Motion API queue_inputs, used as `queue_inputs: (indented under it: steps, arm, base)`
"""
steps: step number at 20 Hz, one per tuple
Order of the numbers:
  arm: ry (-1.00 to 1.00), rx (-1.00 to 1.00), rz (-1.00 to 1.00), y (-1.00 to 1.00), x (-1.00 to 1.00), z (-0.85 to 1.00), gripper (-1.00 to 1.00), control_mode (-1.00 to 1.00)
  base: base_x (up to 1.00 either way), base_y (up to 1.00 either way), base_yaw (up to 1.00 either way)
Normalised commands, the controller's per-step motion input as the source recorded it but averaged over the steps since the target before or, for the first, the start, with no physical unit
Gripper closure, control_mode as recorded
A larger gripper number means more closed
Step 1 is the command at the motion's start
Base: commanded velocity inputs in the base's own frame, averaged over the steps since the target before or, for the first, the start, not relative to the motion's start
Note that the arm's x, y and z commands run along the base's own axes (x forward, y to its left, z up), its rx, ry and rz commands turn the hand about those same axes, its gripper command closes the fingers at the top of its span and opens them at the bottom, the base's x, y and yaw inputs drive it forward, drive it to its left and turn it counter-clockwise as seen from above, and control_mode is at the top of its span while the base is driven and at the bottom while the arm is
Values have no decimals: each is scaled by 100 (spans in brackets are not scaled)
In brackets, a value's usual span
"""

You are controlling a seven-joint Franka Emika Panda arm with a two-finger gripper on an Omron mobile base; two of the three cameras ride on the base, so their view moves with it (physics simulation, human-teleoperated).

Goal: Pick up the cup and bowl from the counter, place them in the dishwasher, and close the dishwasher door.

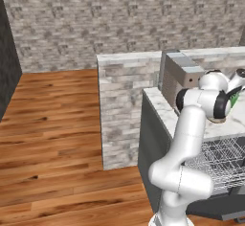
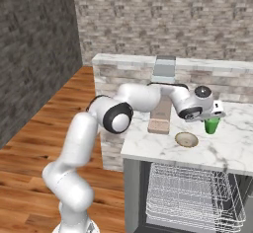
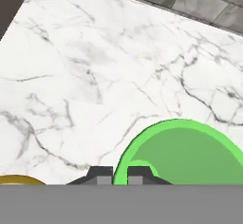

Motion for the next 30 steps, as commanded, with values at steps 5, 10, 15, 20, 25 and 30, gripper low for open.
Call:
queue_inputs:
  steps: [5, 10, 15, 20, 25, 30]
  arm:
    - [-15, 0, 0, 0, -31, 60, 100, -100]
    - [-15, 5, -1, 0, -42, 50, 100, -100]
    - [-11, 17, -8, 0, -43, 13, 100, -100]
    - [-5, 25, -15, 0, -38, 0, 100, -100]
    - [-7, 18, -18, 0, -35, 10, 100, -100]
    - [-8, 15, -17, 0, -34, 3, 100, -100]
  base:
    - [0, 0, 0]
    - [0, 0, 0]
    - [0, 0, 0]
    - [0, 0, 0]
    - [0, 0, 0]
    - [0, 0, 0]
